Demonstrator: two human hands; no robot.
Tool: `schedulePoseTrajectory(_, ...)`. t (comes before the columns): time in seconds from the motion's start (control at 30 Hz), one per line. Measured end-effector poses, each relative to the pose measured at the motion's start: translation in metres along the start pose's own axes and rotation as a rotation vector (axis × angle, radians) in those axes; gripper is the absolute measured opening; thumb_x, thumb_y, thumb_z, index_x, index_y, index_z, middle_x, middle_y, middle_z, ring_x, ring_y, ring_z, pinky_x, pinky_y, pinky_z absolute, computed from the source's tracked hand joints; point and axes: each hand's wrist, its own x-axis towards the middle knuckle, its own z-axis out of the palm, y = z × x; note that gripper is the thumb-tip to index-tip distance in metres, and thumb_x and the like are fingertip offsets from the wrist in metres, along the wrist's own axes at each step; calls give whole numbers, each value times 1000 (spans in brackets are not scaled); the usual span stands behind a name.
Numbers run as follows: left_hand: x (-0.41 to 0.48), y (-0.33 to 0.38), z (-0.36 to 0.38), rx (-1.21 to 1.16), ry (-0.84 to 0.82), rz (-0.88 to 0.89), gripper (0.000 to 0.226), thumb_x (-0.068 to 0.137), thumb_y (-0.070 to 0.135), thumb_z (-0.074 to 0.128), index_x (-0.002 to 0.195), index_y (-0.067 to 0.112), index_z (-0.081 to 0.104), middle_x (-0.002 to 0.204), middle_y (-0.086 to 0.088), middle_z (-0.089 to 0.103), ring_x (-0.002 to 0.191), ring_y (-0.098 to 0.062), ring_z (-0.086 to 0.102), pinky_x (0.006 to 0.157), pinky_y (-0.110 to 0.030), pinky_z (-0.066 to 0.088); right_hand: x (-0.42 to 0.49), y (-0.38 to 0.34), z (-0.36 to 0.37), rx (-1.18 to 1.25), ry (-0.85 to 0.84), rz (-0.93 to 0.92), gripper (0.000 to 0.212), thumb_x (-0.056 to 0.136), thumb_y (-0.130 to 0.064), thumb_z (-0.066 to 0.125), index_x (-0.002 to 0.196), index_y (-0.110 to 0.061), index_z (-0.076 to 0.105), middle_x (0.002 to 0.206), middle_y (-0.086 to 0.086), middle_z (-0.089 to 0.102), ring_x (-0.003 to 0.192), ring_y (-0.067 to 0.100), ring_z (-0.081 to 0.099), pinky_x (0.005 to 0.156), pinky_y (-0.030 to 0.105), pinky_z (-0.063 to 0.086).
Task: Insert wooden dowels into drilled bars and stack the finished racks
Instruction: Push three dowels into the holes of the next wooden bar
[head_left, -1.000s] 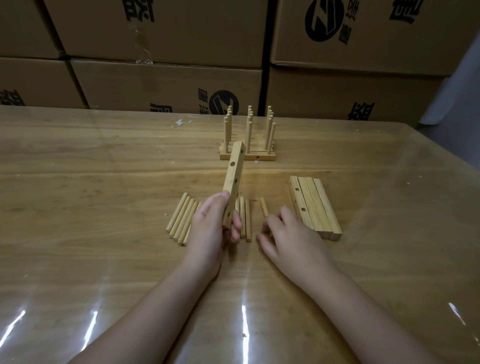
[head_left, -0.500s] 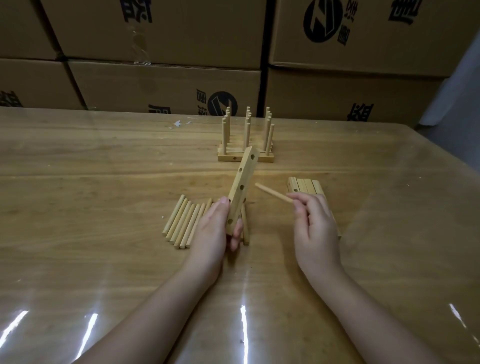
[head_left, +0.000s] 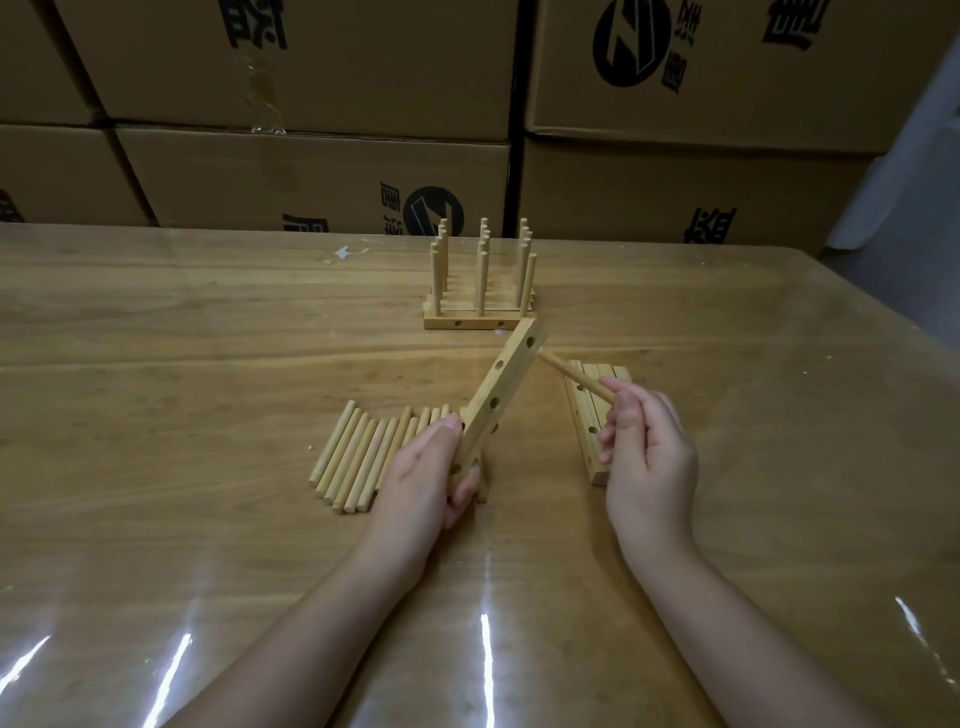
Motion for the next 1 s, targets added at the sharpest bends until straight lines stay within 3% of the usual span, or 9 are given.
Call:
schedulePoseTrajectory(0.1,0,1,-1,21,-5,-15,42,103,29,29,101,-6,52,52,-1,37,42,-9,30,41,-20,28,1,1,0,-3,-11,9,23,98,-15,42,101,-24,62,84,-1,55,65,6,54,53,19,47)
schedulePoseTrajectory(0.2,0,1,0,39,-3,-12,40,103,29,30,99,-5,52,53,-3,37,42,-10,32,41,-22,28,2,2,0,-13,-16,15,22,98,-15,43,100,-26,63,88,-5,55,65,6,55,56,20,47)
schedulePoseTrajectory(0.33,0,-1,0,55,-13,29,35,103,28,30,98,18,63,56,-5,35,44,-11,33,42,-26,28,2,5,-1,-72,-51,11,18,95,-16,49,104,-19,65,92,-8,56,73,10,55,65,23,45)
schedulePoseTrajectory(0.43,-1,-1,3,76,-4,87,35,103,28,31,108,35,66,54,-1,38,44,-6,36,41,-22,31,2,4,-1,-71,-75,12,17,95,-17,49,102,-21,64,88,-8,55,68,11,54,60,20,43)
schedulePoseTrajectory(0.53,-1,-1,4,108,-5,86,33,101,28,32,119,29,60,52,15,50,45,2,44,45,-12,37,2,3,-1,-69,-84,17,15,95,-18,48,100,-24,61,82,-7,55,66,13,53,58,24,44)
schedulePoseTrajectory(0.73,0,0,-1,131,-81,50,34,101,34,31,123,34,57,57,-5,41,45,-13,37,45,-27,37,2,6,-2,-60,-91,40,14,96,-18,49,98,-22,62,73,-10,53,68,10,51,63,28,40)
schedulePoseTrajectory(0.9,0,1,0,111,-78,34,34,102,30,31,117,36,61,54,-3,41,42,-11,37,43,-24,36,2,6,-2,-57,-96,30,14,95,-18,48,97,-21,62,71,-11,52,65,7,49,61,24,38)
schedulePoseTrajectory(1.0,0,2,1,52,-69,-15,33,102,27,35,117,31,63,51,9,45,42,-1,40,42,-12,36,2,6,-3,-93,-89,13,14,95,-19,50,97,-22,63,75,-10,57,67,-1,50,63,15,37)
